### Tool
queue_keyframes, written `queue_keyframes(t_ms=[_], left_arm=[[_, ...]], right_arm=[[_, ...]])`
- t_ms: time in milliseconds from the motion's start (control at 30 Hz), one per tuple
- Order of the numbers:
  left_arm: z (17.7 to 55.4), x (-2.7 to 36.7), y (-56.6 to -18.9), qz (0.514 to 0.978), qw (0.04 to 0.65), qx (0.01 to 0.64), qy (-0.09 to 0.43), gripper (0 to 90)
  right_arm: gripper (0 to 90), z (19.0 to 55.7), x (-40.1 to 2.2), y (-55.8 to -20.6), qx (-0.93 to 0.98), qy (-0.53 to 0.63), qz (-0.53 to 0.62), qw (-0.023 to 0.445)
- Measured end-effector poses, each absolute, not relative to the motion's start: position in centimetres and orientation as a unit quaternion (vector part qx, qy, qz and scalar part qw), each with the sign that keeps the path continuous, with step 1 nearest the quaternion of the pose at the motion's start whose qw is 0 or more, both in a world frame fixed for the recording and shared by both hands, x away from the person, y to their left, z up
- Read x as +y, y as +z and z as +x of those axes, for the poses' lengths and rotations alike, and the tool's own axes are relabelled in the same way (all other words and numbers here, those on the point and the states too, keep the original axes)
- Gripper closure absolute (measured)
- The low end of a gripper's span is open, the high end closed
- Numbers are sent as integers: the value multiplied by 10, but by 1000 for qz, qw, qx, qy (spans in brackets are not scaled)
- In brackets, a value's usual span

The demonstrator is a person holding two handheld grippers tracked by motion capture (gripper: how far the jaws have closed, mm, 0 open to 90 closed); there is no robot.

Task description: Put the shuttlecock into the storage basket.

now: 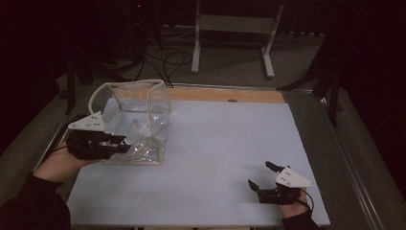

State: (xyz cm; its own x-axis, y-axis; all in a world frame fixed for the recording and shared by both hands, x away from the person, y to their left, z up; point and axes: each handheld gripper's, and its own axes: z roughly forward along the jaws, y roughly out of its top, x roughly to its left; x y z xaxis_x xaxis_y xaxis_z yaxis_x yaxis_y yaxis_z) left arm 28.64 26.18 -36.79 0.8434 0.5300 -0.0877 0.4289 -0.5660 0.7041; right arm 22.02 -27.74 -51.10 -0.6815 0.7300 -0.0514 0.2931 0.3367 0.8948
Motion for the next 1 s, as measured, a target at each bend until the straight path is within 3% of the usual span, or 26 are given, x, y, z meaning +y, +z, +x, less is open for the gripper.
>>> queue_keyframes(t_ms=[400, 700, 1000], left_arm=[[289, 261, -370, 888, 360, 281, 54, 658], [287, 261, -369, 888, 363, 278, 53, 538], [284, 254, -366, 890, 358, 275, 58, 365]], right_arm=[[97, 220, -278, -511, 785, 474, 327, 231], [97, 221, -278, -512, 786, 473, 326, 231], [97, 221, -278, -512, 785, 473, 327, 231]])
